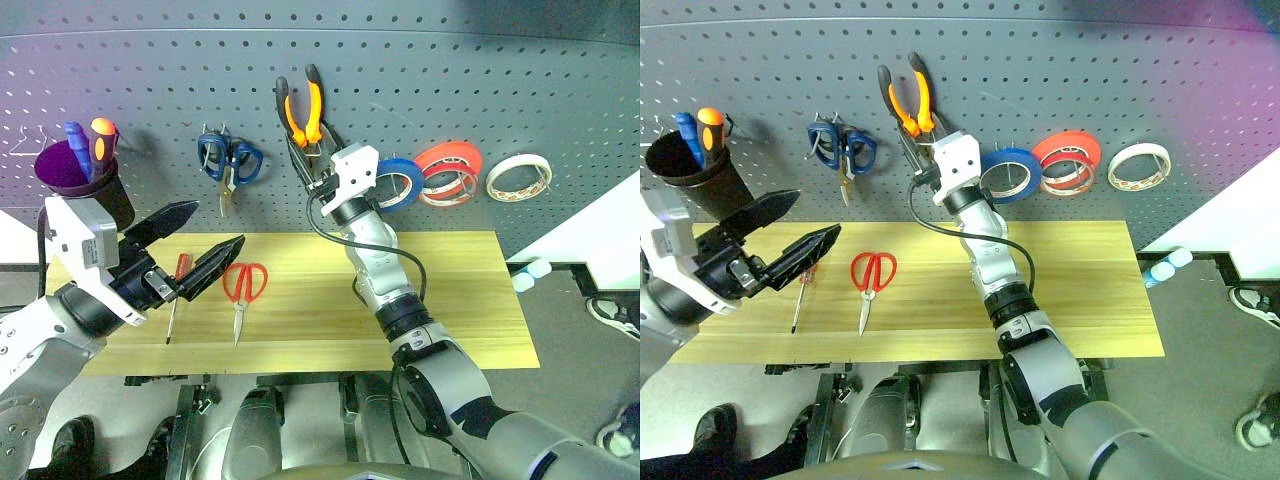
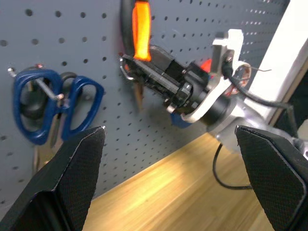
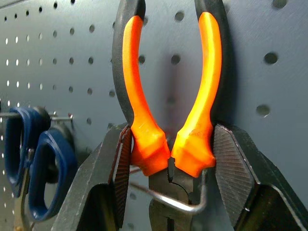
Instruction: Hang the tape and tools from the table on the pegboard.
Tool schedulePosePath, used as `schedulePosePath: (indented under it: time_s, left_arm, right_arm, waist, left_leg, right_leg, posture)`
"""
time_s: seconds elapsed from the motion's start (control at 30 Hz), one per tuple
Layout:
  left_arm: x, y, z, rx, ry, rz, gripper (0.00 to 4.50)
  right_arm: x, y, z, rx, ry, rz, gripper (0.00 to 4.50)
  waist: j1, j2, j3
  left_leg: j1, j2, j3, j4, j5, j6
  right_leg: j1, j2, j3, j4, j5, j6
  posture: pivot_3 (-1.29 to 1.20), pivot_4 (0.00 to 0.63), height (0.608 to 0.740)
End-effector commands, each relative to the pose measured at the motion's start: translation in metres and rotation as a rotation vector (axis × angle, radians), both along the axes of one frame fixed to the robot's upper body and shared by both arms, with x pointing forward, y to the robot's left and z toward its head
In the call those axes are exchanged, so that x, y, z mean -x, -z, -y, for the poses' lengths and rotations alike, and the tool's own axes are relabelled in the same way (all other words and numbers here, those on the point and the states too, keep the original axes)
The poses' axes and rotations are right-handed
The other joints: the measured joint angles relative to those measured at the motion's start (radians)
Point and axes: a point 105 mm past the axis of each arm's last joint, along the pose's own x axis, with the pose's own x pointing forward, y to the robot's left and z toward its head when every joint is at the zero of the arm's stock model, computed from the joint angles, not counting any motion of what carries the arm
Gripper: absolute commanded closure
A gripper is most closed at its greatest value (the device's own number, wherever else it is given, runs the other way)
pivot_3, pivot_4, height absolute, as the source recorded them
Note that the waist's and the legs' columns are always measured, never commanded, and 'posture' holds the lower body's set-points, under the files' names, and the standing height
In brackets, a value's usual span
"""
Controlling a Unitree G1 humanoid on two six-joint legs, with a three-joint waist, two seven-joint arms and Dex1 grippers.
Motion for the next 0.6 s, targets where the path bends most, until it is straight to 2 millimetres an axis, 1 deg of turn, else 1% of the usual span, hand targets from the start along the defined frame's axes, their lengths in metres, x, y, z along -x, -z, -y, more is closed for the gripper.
schedulePosePath:
  time_s: [0.03,0.13,0.2,0.27,0.37,0.4,0.6]
  left_arm:
    - [0.003,-0.006,0.006,-0.008,0.022,0.02,0.0]
    - [0.003,-0.006,0.007,-0.007,0.025,0.016,0.0]
    - [0.003,-0.004,0.007,-0.005,0.026,0.01,0.0]
    - [0.003,-0.003,0.007,-0.002,0.026,0.004,0.0]
    - [0.004,0.0,0.004,0.0,0.023,-0.002,0.0]
    - [0.004,0.001,0.002,0.0,0.023,-0.004,0.0]
    - [0.005,0.004,0.0,0.001,0.026,-0.006,0.0]
  right_arm:
    - [0.007,-0.011,-0.008,-0.026,-0.01,0.055,2.37]
    - [0.006,-0.008,-0.007,-0.024,0.004,0.047,2.37]
    - [0.003,-0.007,-0.006,-0.036,0.004,0.027,1.66]
    - [0.003,-0.007,-0.006,-0.034,-0.006,0.028,1.12]
    - [0.005,-0.008,-0.007,-0.031,-0.016,0.035,0.12]
    - [0.004,-0.008,-0.007,-0.033,-0.012,0.036,0.03]
    - [0.005,-0.012,-0.003,-0.057,0.003,0.05,0.03]
  waist:
    - [0.0,0.0,0.0]
    - [0.0,0.0,0.0]
    - [0.0,0.0,0.0]
    - [0.0,0.0,0.0]
    - [0.0,0.0,0.0]
    - [0.0,0.0,0.0]
    - [0.0,0.001,0.0]
  left_leg:
    - [0.0,0.0,0.0,0.0,0.0,0.0]
    - [0.0,0.0,0.0,-0.001,0.0,0.0]
    - [0.0,0.0,0.0,-0.002,0.0,0.0]
    - [0.0,0.0,0.0,-0.002,0.0,0.0]
    - [0.0,0.0,0.0,-0.002,0.0,0.0]
    - [0.001,0.0,0.0,-0.002,0.0,0.0]
    - [0.001,0.0,0.0,-0.002,0.0,0.0]
  right_leg:
    - [0.0,0.0,0.0,0.0,0.0,0.0]
    - [0.0,0.0,0.0,-0.001,0.0,0.0]
    - [0.0,0.0,0.0,-0.001,0.0,0.0]
    - [0.0,0.0,0.0,-0.001,0.0,0.0]
    - [0.0,0.0,0.0,-0.001,0.0,0.0]
    - [0.0,0.0,0.0,-0.001,-0.001,-0.002]
    - [0.0,0.0,0.0,-0.001,-0.002,-0.003]
  posture:
    - [0.1,0.244,0.733]
    - [0.1,0.245,0.733]
    - [0.1,0.245,0.733]
    - [0.1,0.246,0.733]
    - [0.1,0.247,0.733]
    - [0.1,0.247,0.733]
    - [0.1,0.249,0.733]
